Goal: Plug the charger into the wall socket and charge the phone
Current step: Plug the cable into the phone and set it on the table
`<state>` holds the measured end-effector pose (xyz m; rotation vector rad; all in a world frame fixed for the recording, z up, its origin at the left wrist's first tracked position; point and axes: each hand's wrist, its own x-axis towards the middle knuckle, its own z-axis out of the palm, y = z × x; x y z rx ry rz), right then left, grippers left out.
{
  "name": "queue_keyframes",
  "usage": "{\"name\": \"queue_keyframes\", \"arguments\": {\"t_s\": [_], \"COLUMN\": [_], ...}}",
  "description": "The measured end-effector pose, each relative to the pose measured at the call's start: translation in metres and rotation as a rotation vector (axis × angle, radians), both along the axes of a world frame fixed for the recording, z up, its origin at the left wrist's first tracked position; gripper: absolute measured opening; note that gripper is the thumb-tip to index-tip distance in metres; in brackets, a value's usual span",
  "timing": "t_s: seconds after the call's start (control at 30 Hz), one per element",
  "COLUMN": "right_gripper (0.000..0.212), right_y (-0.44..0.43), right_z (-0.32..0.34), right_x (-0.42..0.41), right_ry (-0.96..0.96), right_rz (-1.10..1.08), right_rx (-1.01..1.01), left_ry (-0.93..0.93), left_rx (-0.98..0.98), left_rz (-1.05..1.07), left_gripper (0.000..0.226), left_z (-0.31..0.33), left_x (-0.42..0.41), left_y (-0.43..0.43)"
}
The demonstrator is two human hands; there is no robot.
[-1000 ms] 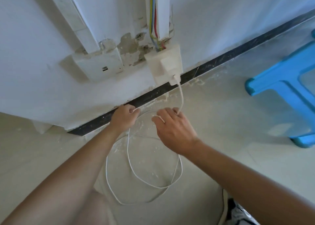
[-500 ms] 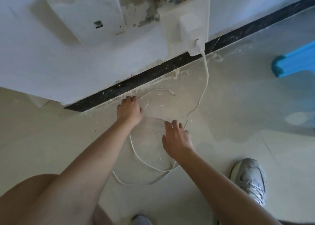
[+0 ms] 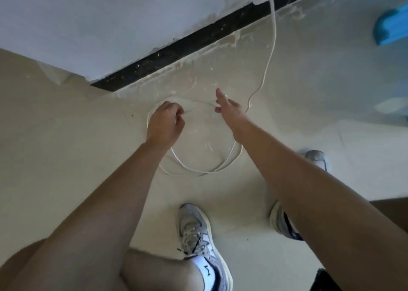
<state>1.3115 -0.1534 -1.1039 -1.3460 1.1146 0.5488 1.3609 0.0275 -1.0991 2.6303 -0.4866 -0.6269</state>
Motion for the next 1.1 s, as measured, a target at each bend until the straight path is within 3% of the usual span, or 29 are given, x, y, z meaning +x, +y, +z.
{"name": "queue_keyframes", "arguments": {"t_s": [0.07, 0.2, 0.33, 0.5, 0.6, 0.83, 0.97, 1.1], "right_gripper": [0.048, 0.017, 0.018, 0.011, 0.019, 0.015, 0.017, 0.024], "right_y": [0.004, 0.013, 0.014, -0.006, -0.028, -0.112, -0.161, -0.222], "right_z": [0.023, 0.086, 0.191, 0.374, 0.501, 0.751, 0.832, 0.867], "right_x": [-0.015, -0.058, -0.101, -0.128, -0.130, -0.128, -0.156, -0.207], "right_ry": [0.006, 0.003, -0.015, -0.146, -0.287, -0.673, -0.867, -0.979], "right_rz": [-0.093, 0.020, -0.020, -0.185, -0.315, -0.585, -0.627, -0.692], "right_rx": [0.102, 0.095, 0.115, 0.044, 0.055, 0.026, -0.068, -0.183], "left_ry": [0.078, 0.196, 0.224, 0.212, 0.177, 0.077, 0.026, -0.085], "left_rx": [0.008, 0.008, -0.002, -0.065, -0.192, -0.560, -0.592, -0.614], "left_rz": [-0.012, -0.024, -0.016, -0.199, -0.204, -0.171, -0.248, -0.273], "left_gripper": [0.018, 0.015, 0.017, 0.017, 0.015, 0.014, 0.010, 0.014], "left_z": [0.035, 0.112, 0.200, 0.361, 0.479, 0.709, 0.783, 0.815], "left_x": [-0.026, -0.069, -0.085, -0.089, -0.081, -0.060, -0.066, -0.097], "left_y": [0.012, 0.031, 0.038, 0.017, -0.008, -0.092, -0.152, -0.215]}}
